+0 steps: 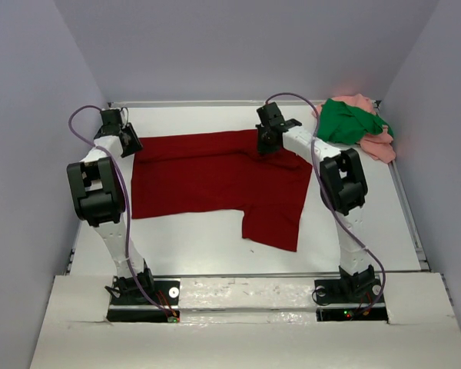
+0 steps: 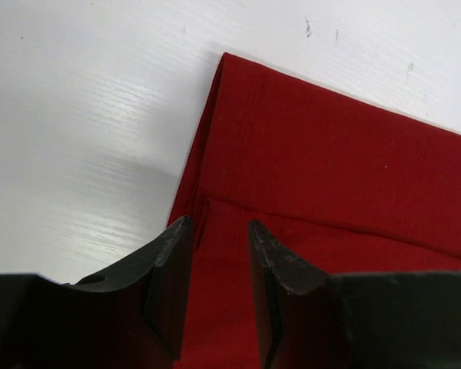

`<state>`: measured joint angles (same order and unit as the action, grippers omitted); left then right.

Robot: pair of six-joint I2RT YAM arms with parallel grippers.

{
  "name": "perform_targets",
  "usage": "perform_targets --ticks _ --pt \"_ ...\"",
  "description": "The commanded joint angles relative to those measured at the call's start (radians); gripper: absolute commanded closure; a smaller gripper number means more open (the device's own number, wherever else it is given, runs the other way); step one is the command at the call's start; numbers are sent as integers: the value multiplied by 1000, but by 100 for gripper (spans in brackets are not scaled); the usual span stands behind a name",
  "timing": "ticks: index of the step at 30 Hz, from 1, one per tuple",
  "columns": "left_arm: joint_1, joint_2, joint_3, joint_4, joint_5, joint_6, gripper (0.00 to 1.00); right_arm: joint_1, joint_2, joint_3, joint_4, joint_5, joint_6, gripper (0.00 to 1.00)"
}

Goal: Fold and stack the t-shirts
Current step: Fold the flattened tshirt in 1/3 of the way

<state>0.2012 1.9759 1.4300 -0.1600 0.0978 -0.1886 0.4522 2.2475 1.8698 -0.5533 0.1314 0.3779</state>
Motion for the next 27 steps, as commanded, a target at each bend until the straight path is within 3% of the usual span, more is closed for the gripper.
perform_targets --ticks 1,14,15,16,20,23,27 --pt "-8 -12 17 17 3 9 57 19 -94 -30 27 -39 39 100" --pt "-11 -8 24 17 -10 23 57 37 -190 -204 16 -119 145 100" --pt "-11 -8 24 16 -10 23 57 48 -193 -213 15 -122 148 93" --pt "-11 -8 26 17 -10 26 56 48 -196 -227 12 -188 150 79" --pt "-13 -11 26 16 -10 28 56 57 -223 -224 -11 -268 135 47" --pt "-14 -14 29 13 -9 32 56 57 -262 -172 -53 -260 89 31" --pt "-20 -14 30 8 -26 37 56 57 -286 -36 -121 -170 18 25"
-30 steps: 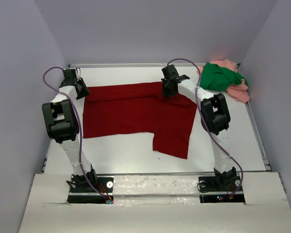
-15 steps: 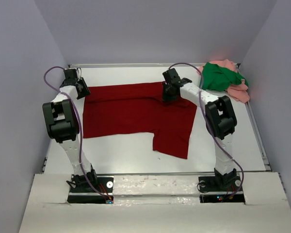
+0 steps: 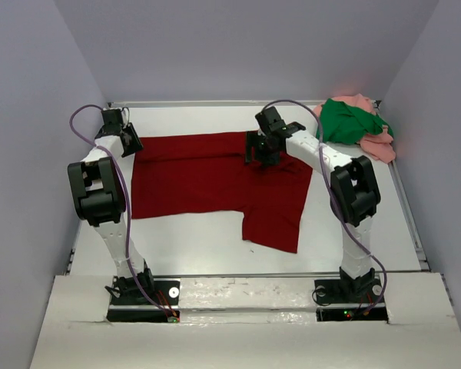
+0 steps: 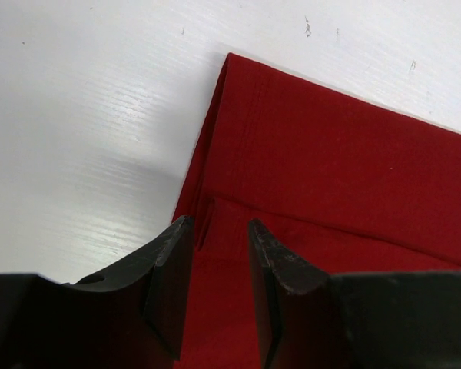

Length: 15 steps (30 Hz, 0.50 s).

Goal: Fold and stack the t-shirts
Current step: Fold the flattened tshirt in 1/3 of the way

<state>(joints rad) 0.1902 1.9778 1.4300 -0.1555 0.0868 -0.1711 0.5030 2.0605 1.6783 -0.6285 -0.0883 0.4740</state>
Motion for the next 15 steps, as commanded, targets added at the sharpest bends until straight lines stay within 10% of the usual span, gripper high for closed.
perform_targets --ticks 1,7,15 --pt "-11 -16 30 4 -19 19 56 6 -96 188 -78 108 -95 25" --pt "-12 -10 32 -3 -44 19 56 6 -19 304 -100 251 -219 40" --pt "-15 -17 52 -7 -44 18 56 6 84 186 -31 323 -279 100"
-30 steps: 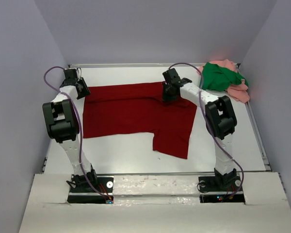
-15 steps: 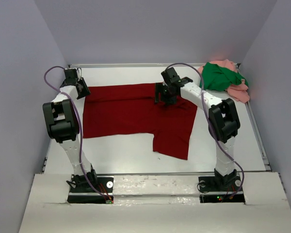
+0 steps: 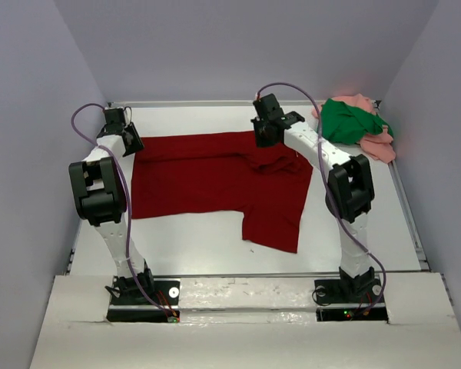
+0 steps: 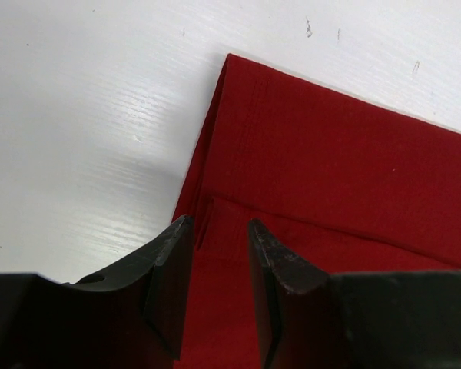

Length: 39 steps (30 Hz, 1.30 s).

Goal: Fold and stack the t-shirts
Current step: Fold the flattened tshirt in 1/3 of the way

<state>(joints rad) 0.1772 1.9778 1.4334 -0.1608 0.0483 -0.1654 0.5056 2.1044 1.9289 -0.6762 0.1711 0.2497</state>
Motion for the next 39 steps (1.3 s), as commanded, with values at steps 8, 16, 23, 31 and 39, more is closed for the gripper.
perform_targets --ticks 8,16,23,31,39 --pt "-4 -23 41 1 -1 17 56 4 46 -151 98 39 -64 100" --pt "-4 -31 27 4 -5 18 56 13 3 -215 121 -100 0 100" --pt "-4 -20 35 3 -4 20 56 22 -15 -278 132 -122 33 100" --pt "-4 -23 41 3 2 21 56 31 -86 -343 174 -252 77 100" --pt "-4 -25 41 1 5 20 56 42 -153 -331 179 -182 91 100"
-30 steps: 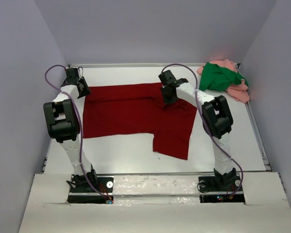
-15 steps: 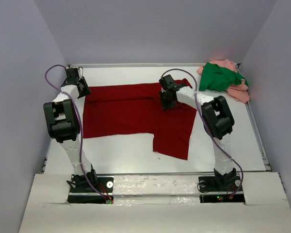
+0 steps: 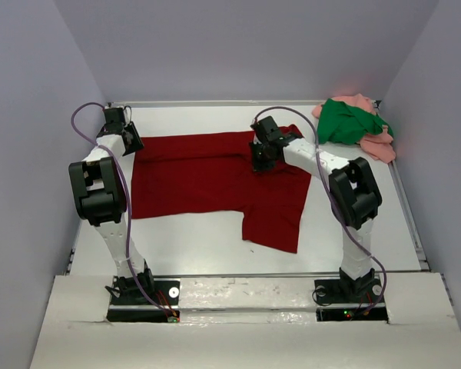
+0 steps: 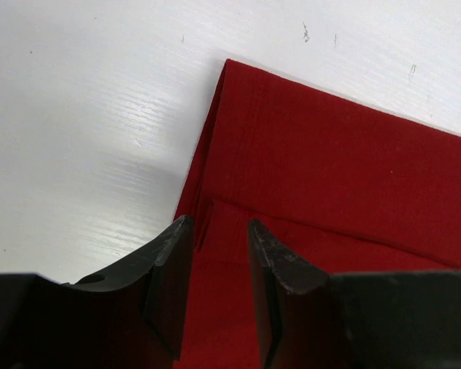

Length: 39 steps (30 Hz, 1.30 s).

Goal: Fold and stack the t-shirts
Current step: Fold the flattened tshirt in 1/3 of the way

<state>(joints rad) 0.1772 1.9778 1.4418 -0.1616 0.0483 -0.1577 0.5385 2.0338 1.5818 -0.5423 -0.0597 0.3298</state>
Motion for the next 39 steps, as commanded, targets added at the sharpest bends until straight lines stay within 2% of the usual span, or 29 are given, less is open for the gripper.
perform_targets --ticks 1,3,7,13,20,23,27,39 --pt "-4 -27 32 4 4 12 56 9 -92 29 38 101 -1 100" --pt "-4 -27 34 2 8 12 56 9 -101 96 -8 225 -18 89" --pt "-4 -31 37 0 15 14 55 -77 -78 205 -100 255 -34 76" --pt "-4 -37 22 4 -8 0 51 -182 -55 222 -91 264 -66 77" --pt "-12 9 42 -3 -19 4 51 -183 -20 176 -67 239 -64 82" --pt "-21 4 22 -10 -38 17 55 -183 -46 127 -44 238 -46 82" --pt "-30 1 -14 -19 -133 38 55 -183 -53 90 -36 244 -49 82" --pt "-31 21 -29 -50 -171 69 59 -183 -64 87 -36 241 -55 82"
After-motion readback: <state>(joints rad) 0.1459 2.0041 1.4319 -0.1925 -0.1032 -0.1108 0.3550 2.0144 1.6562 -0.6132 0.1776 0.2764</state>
